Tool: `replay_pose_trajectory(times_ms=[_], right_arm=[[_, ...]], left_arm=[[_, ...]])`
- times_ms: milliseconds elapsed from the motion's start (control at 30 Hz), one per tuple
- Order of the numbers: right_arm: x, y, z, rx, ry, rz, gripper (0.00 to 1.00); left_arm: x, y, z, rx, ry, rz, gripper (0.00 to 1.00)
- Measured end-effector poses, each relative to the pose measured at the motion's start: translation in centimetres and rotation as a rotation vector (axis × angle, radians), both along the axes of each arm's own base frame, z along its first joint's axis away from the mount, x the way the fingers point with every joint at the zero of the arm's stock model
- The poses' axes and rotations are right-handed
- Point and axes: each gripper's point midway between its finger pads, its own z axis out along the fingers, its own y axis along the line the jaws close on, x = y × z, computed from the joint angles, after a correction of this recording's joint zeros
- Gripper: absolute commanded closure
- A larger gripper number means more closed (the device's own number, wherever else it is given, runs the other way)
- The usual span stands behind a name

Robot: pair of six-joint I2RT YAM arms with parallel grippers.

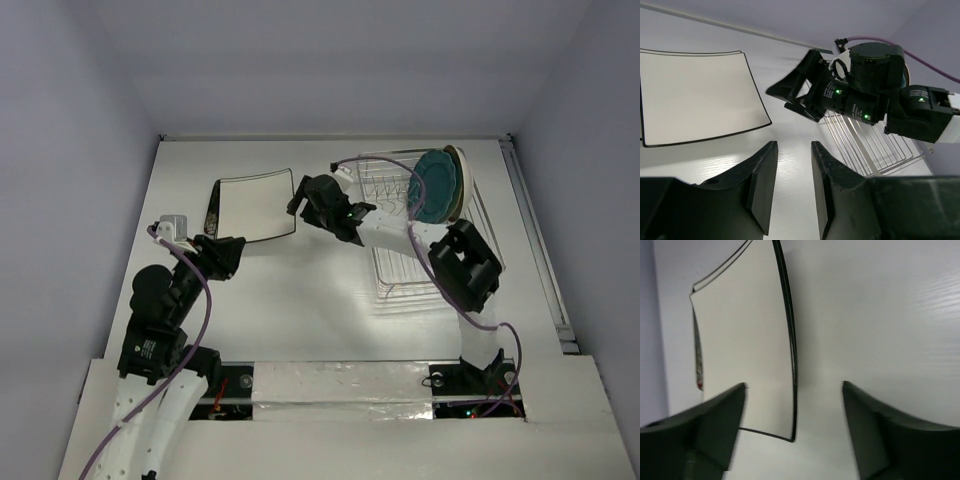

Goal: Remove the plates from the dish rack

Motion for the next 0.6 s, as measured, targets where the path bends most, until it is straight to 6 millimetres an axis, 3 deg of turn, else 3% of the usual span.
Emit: replay_pose_trajectory(times_ms=[33, 67, 100, 167, 267, 367, 433, 533, 600], right_arm=[[-0.2, -0.5, 0.2, -0.032, -0.005, 0.006, 0.73], [-0.4, -1.2, 0.7, -0.066, -0.017, 0.014, 0.91], [-0.8, -2.0, 1.2, -0.093, -0.024, 0.010, 0.99], [-1.8, -4.4, 3.2, -0.140, -0.053, 0.007, 1.00], [-3.1, -9.8, 8.2, -0.183, -0.125, -0.014, 1.00], [-3.0, -17.4, 14.6, -0.187, -0.235, -0.124, 1.00], [-3.2, -22.8, 17.4, -0.204, -0.288, -0.219, 0.98], [-4.2, -28.5, 18.7, -0.242, -0.324, -0.310, 0.71], [-4.3, -31.0, 17.9, -0.279, -0.311, -0.336, 0.64]], left_arm=[[0.0, 0.0, 0.0, -0.001, -0.002, 0.000, 0.70], [-0.1, 0.0, 0.1, -0.001, -0.005, 0.000, 0.70], [-0.1, 0.0, 0.2, -0.002, -0.007, 0.000, 0.70], [-0.2, 0.0, 0.2, -0.003, -0.009, 0.000, 0.81], [-0.2, 0.0, 0.2, -0.002, -0.011, -0.001, 1.00], [-0.2, 0.0, 0.3, -0.003, -0.014, -0.001, 1.00], [-0.2, 0.1, 0.3, -0.003, -0.015, 0.000, 1.00], [-0.2, 0.1, 0.3, -0.001, -0.016, 0.000, 0.83], [-0.2, 0.1, 0.3, 0.001, -0.016, -0.001, 0.75]])
